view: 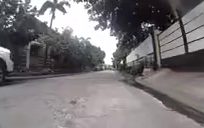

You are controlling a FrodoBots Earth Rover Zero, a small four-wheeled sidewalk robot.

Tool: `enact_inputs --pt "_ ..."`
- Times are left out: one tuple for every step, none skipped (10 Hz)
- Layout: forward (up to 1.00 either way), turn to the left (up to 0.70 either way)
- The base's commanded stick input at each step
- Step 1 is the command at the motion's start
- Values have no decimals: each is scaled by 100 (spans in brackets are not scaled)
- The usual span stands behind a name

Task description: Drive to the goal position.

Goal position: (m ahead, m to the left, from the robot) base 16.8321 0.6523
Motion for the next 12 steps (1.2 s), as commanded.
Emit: enact_inputs --pt "70 35" --pt "70 35" --pt "70 35" --pt "70 35" --pt "70 35" --pt "70 35" --pt "70 20" --pt "70 3" --pt "70 0" --pt "70 0" --pt "70 0" --pt "70 0"
